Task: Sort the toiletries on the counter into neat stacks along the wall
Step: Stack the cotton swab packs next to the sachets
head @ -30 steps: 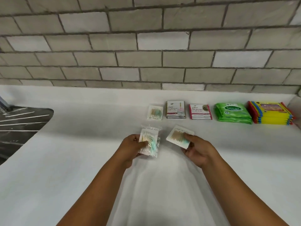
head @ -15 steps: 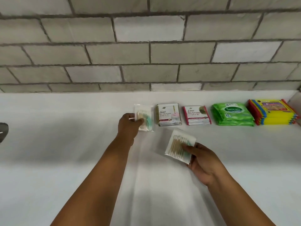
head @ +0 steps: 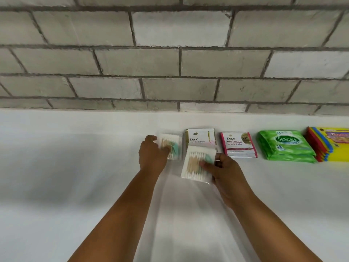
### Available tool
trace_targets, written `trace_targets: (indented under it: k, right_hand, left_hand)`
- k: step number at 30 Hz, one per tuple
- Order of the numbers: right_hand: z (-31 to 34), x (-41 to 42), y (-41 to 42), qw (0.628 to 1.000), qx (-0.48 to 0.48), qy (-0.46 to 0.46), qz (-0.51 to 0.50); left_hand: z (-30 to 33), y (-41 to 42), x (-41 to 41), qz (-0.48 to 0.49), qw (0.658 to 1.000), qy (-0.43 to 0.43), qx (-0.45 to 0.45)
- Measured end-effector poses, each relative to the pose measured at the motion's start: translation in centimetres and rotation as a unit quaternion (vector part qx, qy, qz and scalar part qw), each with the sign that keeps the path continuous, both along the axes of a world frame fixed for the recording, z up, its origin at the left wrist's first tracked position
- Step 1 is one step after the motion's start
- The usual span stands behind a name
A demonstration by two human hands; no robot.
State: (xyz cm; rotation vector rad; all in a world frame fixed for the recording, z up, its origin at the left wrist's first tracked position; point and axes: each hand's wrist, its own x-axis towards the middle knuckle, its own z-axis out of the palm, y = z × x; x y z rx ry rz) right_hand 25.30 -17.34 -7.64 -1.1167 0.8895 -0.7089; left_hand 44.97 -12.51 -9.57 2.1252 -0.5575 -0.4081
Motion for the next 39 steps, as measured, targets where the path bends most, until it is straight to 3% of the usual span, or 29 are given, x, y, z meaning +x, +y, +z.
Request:
trace_targets:
  k: [6, 10, 18, 26, 33, 39]
  right_hand:
    - [1.6, 4.9, -1.4, 0.985, -0.14, 0.103, -0.011]
    - [1.6, 8.4, -1.7, 0.965, -0.203, 0.165, 0.023]
    - [0.3, 11.3, -1.8, 0.899, -0.34, 0.274, 0.001]
    - [-1.0, 11.2, -0.9, 0.8, -0.467, 0.376, -0.006]
    - [-2.5, 8.1, 2.6, 0.864, -0.422, 0.266, -0.073]
    - [-3.3, 7.9, 3.3, 0.907, -0.346, 0.237, -0.039]
  left_hand:
    - [-0.6, 1.5, 0.4, 0.011, 0.996, -0.004, -0.087]
    - [-0.4, 3.3, 0.2, -0.034, 0.993, -0.033, -0.103]
    - [-0.9, 4.0, 0.1, -0.051, 0.993, -0.004, -0.109]
    - [-1.5, 4.1, 0.0, -0.076, 0.992, -0.014, -0.103]
    - [-1.5, 4.3, -0.1, -0.098, 0.986, -0.023, -0.13]
    - [-1.7, 4.3, -0.1, -0.132, 0.979, -0.048, -0.145]
